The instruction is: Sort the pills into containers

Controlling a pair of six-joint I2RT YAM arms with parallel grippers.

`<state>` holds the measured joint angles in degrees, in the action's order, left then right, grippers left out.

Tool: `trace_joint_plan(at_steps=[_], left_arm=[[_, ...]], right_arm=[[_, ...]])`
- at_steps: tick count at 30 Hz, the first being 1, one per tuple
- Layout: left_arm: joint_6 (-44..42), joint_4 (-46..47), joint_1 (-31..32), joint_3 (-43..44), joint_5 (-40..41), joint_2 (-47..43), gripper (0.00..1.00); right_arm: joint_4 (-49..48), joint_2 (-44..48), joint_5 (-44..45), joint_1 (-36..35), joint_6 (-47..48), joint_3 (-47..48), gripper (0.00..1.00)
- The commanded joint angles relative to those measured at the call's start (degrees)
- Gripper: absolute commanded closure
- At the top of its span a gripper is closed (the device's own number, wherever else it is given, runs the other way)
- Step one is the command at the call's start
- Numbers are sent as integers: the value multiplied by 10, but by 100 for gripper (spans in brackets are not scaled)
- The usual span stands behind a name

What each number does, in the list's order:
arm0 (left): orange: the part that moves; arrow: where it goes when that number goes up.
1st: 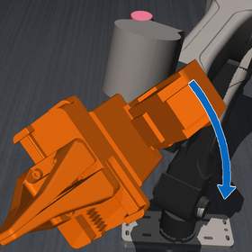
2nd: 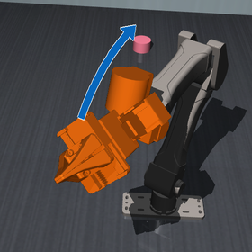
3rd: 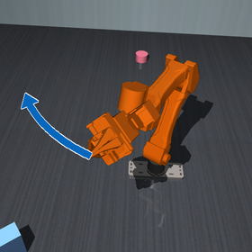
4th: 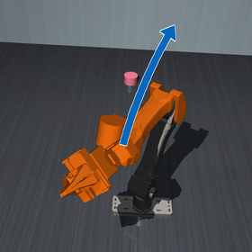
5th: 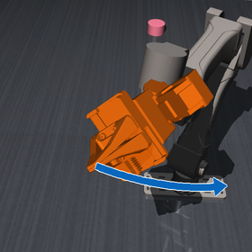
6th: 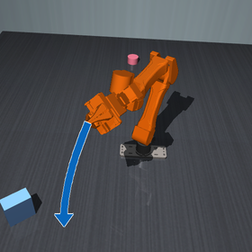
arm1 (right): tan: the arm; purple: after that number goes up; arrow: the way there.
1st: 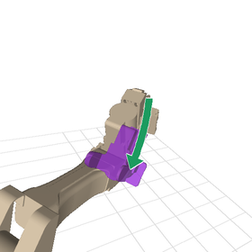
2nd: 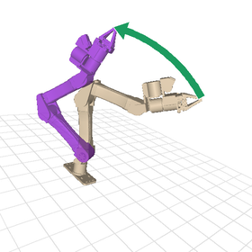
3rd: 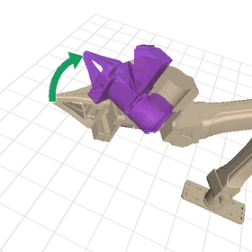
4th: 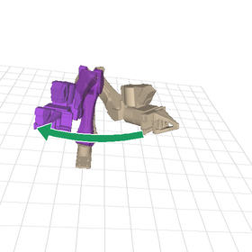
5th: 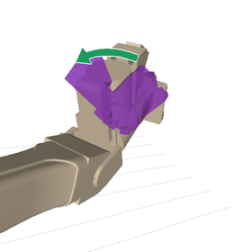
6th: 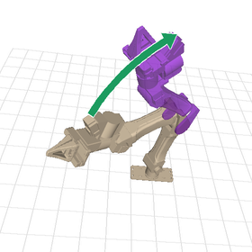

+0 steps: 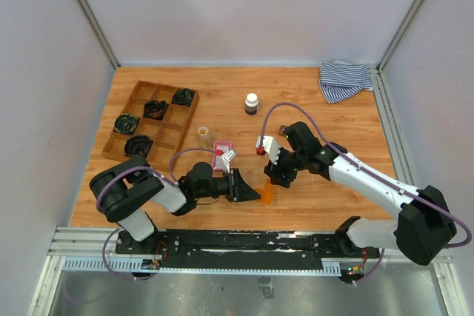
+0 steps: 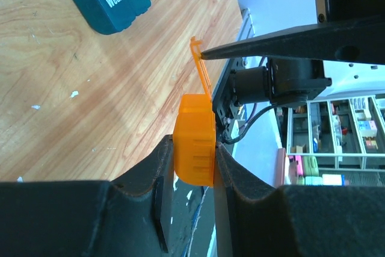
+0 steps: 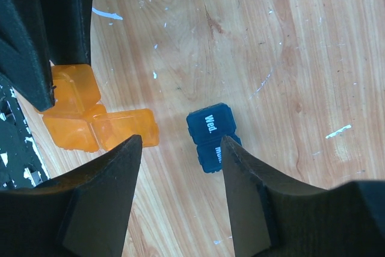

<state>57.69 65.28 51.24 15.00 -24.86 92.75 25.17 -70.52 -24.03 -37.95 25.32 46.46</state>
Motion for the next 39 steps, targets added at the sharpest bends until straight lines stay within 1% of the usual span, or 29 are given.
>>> trace_joint_plan(at_steps=[1,9,15,17,20,24,27,30,35,39], left_arm=[[-18,8,8,7,-17,-14,100],[-25,8,8,6,-12,-15,100],[-28,0,8,3,1,-11,100],[-29,-2,8,-1,9,-9,100],[-28,2,6,0,18,1,100],[-14,30,-1,5,20,28,100],[2,59,-17,7,12,51,99],[3,65,-44,8,12,60,99],[-20,7,-81,33,29,63,97],[-31,-24,-95,68,36,84,95]], right_arm=[[-9,-17,-10,0,-6,13,44],[-4,-42,-24,-19,-4,16,45],[7,-29,-22,-15,-4,27,43],[17,-10,-37,2,1,34,34],[49,22,-98,30,26,38,23],[73,60,-145,64,50,41,14],[84,77,-162,83,59,44,10],[88,87,-166,96,58,47,8],[88,96,-169,106,59,46,6],[88,101,-170,111,59,46,4]])
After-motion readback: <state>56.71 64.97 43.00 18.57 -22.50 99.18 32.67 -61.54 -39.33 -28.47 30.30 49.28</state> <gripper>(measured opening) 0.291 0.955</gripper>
